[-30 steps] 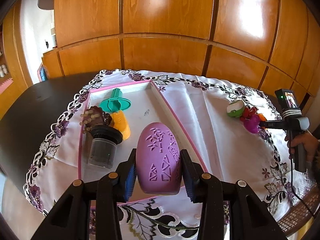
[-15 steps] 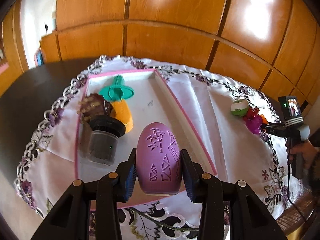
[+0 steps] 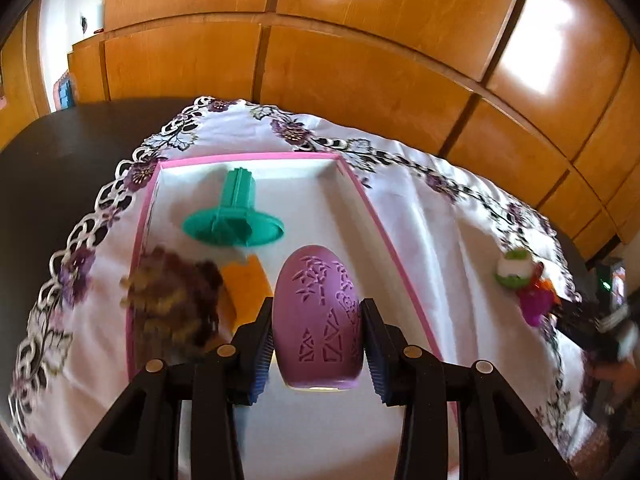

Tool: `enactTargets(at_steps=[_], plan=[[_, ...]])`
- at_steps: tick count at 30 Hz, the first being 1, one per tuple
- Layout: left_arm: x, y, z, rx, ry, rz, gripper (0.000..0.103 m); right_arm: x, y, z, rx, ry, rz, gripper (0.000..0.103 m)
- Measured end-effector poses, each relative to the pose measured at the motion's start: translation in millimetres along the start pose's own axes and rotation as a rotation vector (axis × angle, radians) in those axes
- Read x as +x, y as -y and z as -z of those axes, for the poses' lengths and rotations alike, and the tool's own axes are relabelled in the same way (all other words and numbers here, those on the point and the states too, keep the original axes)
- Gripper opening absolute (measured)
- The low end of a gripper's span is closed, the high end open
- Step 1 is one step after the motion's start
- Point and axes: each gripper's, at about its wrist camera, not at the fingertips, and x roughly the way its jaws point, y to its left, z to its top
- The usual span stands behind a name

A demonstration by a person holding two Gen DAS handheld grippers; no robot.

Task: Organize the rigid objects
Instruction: 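Lower the lilac egg into the tray and open the left gripper, then carry the orange blocks into the tray and release them with the right gripper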

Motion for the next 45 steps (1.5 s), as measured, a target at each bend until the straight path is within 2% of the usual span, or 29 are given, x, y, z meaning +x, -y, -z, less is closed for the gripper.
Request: enactTargets(at_steps=[3, 5, 7, 10, 12, 14, 16, 24, 34, 45], plan=[[13.5, -4.0, -14.6, -0.004, 0.006, -0.043, 0.041, -0.1, -1.0, 0.1, -0.006, 0.001, 0.004, 0.023], [20.1, -5.7, -20.2, -0.003, -0.002, -0.053, 0.047, -0.6, -1.5, 0.1, -0.01, 0.001, 0.006, 0.023], [19.6, -7.6, -22.4, -0.006, 0.002, -0.058, 0.047, -0.6, -1.7, 0.3, -0.015, 0.002, 0.006, 0.023], [1.5, -9.1, -21.4, -0.011, 0.059, -0.07, 0.056, -0.2, -1.5, -0.2, -0.02, 0.003, 0.006, 0.023], [-10.7, -8.3, -19.0, -0.008, 0.088, -0.078, 0.056, -0.1, -2.1, -0.5, -0.024, 0.003, 0.007, 0.023], [-25.8, -5.0, -12.2, 0.013, 0.122, -0.121, 0.059, -0.1, -2.9, -0.6, -0.03, 0.005, 0.012, 0.023], [-36.9, -2.4, -3.7, 0.019, 0.137, -0.147, 0.059, -0.2, -3.4, -0.5, -0.033, 0.006, 0.015, 0.023], [-66.3, 6.1, 43.1, 0.035, 0.127, -0.173, 0.059, -0.8, -4.0, 0.5, -0.025, 0.009, 0.014, 0.023], [-91.1, 7.6, 62.1, 0.066, 0.175, -0.224, 0.061, -3.2, 8.6, -2.8, 0.055, -0.004, -0.02, 0.023], [-105.4, -1.9, 68.3, 0.069, 0.203, -0.282, 0.062, -31.1, 31.4, -11.8, 0.196, 0.126, -0.046, 0.023]])
